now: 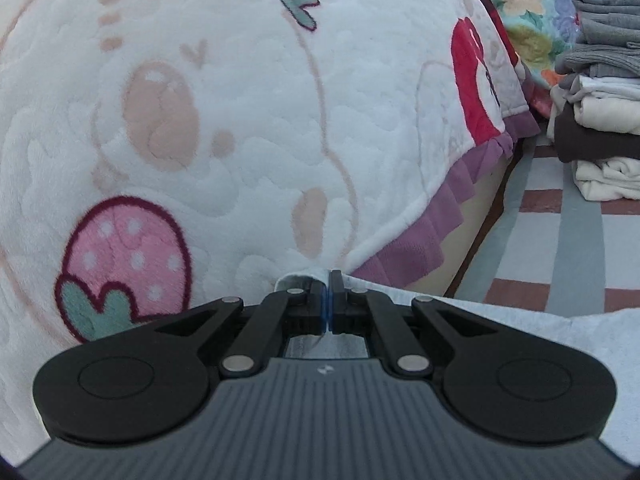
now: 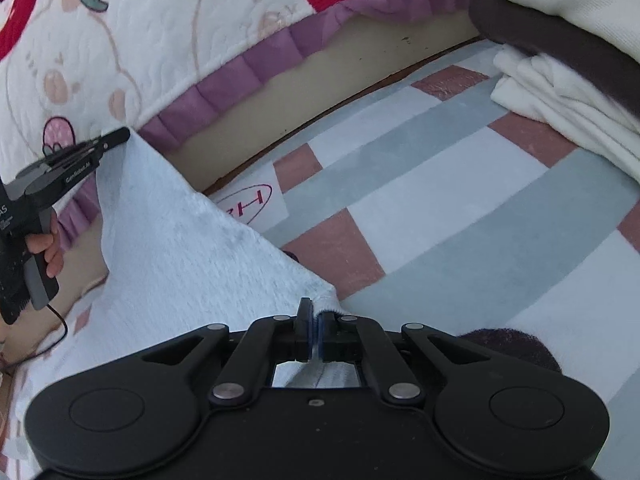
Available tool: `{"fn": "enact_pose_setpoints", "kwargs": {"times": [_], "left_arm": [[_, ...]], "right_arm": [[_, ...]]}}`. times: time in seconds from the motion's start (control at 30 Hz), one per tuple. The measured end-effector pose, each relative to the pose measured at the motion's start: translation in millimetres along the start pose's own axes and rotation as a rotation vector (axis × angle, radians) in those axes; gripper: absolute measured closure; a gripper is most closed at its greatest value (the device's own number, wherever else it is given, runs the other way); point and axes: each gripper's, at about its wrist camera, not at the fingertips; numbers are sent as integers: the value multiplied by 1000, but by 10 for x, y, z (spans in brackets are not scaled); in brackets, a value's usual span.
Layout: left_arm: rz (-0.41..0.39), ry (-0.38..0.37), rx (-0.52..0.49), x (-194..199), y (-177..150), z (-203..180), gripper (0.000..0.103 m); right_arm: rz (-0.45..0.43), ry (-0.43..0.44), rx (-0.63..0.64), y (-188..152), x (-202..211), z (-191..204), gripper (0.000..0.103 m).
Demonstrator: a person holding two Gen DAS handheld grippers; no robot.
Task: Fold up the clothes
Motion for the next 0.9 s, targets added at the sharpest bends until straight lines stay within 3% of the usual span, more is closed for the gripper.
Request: {"fn": "enact_pose_setpoints", "kwargs": {"times": [0.1,0.13,0.17,0.2,0.23,0.27,0.3,0.37,0.43,0.5,0.57,0.63,0.7,0.8,0.87,0.9], "left_arm": [[16,-5,-35,-55,-90,-90,99],[28,-57,-19,-71,-129,-93,89],[41,-109,-2,-87,-167,-96,66],[51,-161,16,-99,-204,-94,55],[38,-223,64,-63,-229,-45,47],[20,-270,115,0,-241,24,46],[8,-290,159,52,-246,95,44],[12,-298,259,141,-254,269,29],[13,-306,334,185,-294,474,29],[28,-278,380,252,-355,687,26],[57,-230,375,365,-453,855,25],[85,-186,373,477,-555,1028,25],[121,-236,452,538,-747,1232,25],[252,-297,583,471,-1021,1381,27],[298,-330,624,432,-1170,1384,27],[309,-325,633,395,-1211,1358,27]], "right_arm": [[56,-2,28,35,-34,-4,103],[80,12,29,68,-38,-25,99],[111,30,8,114,-32,-58,96],[143,48,-17,163,-25,-94,92],[152,64,-9,207,19,-78,88],[157,80,4,251,70,-53,85],[157,82,47,297,125,22,82],[143,76,123,394,208,245,81],[138,75,227,483,214,529,69],[231,13,410,531,49,821,64],[383,-145,531,524,-190,948,65],[491,-268,520,503,-347,926,68],[513,-306,503,495,-371,921,66],[530,-402,573,485,-340,932,47],[517,-437,608,493,-315,895,47],[480,-408,576,536,-285,856,46]]}}
Point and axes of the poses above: each gripper's, at about its wrist camera, not at the fingertips, and x roughly against the way its jaws point, z to its left, y to its top, and after that the axes turned 4 degrees about -z, right-handed
